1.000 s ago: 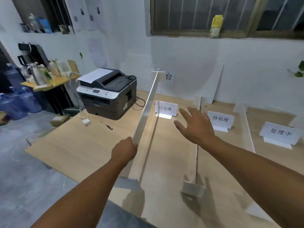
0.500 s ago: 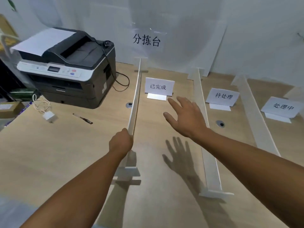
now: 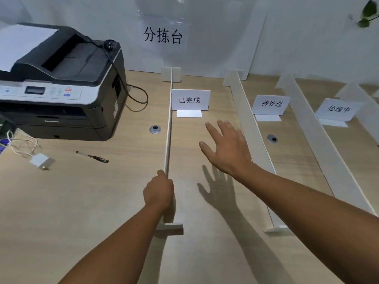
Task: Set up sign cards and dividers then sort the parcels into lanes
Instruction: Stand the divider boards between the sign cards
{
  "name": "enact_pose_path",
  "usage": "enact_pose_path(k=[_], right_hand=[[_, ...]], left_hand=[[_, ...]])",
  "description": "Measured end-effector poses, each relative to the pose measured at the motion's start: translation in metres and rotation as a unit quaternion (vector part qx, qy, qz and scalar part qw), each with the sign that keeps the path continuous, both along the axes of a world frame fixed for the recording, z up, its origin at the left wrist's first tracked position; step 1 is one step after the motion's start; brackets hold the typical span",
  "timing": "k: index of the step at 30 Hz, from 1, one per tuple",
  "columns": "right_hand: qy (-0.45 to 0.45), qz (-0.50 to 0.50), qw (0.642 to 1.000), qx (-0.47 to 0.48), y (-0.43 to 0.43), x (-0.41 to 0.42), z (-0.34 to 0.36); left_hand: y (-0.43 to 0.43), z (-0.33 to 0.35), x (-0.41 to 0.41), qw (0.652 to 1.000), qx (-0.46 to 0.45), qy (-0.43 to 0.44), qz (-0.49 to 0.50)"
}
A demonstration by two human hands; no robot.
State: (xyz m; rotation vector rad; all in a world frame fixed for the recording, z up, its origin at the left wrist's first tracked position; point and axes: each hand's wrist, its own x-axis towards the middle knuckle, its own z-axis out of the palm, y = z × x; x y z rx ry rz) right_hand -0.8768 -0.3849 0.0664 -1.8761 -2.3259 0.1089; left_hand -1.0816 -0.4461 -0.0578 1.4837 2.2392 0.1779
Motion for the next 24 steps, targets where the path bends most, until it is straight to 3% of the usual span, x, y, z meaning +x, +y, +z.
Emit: enact_pose_path(k=[6,9,11,17,24], right_hand=[[0.011,-0.026,1.000,0.013,-0.027,-0.011,0.022],[-0.003,-0.037,0.999,0.012,-0.054,0.000,0.047],[-0.025,-0.052,0.998,0.026,-0.070,0.013,0.071],[-0.038,-0.145,0.986,0.078,-0.113,0.098,0.153],[-0.054,-0.291,0.950,0.101,-0.217,0.250,0.209]], left_hand=[[-0.005,0.020,-0.013,1.000,0.000,-0.008,-0.005],[-0.007,0.051,-0.015,0.994,0.070,0.039,-0.072],[0.002,0.088,-0.007,0.982,0.118,0.023,-0.146],[0.030,0.236,0.088,0.888,0.266,-0.045,-0.373],[-0.014,0.333,0.251,0.792,0.287,0.007,-0.539]])
